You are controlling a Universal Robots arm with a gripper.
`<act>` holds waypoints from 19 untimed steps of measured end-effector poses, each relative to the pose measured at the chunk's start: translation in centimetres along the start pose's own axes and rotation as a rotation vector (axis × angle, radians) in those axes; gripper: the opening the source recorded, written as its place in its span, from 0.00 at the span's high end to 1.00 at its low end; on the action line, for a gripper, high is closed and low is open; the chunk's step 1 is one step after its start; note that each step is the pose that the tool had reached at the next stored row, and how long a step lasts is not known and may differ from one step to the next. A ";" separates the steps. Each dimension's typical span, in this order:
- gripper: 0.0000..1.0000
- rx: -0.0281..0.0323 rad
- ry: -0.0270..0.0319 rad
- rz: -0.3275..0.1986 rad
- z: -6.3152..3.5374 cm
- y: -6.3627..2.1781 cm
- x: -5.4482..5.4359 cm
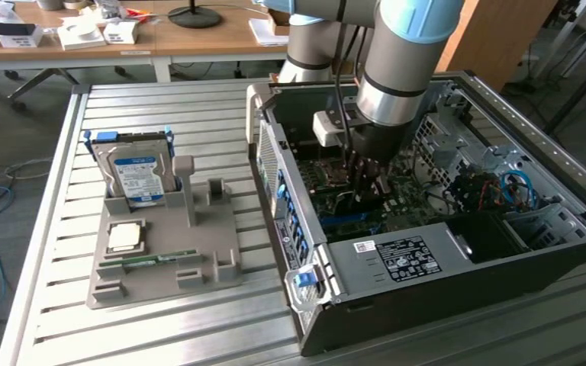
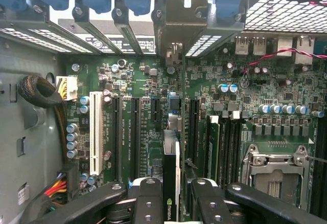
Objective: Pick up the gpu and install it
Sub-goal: 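Insert the gpu into the slot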
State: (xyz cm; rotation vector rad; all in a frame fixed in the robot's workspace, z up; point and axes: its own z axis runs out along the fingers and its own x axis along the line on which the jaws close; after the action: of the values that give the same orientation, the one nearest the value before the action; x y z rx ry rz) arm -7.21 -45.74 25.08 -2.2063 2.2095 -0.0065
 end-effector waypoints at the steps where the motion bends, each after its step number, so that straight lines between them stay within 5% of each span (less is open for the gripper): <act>1: 0.74 0.0000 0.0000 0.000 0.02 0.00 0.0; 19: 0.74 -0.0001 0.0002 0.000 0.30 0.02 0.0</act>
State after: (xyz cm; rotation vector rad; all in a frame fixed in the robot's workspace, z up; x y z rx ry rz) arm -7.22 -45.74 24.78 -2.2063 2.2097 -0.0067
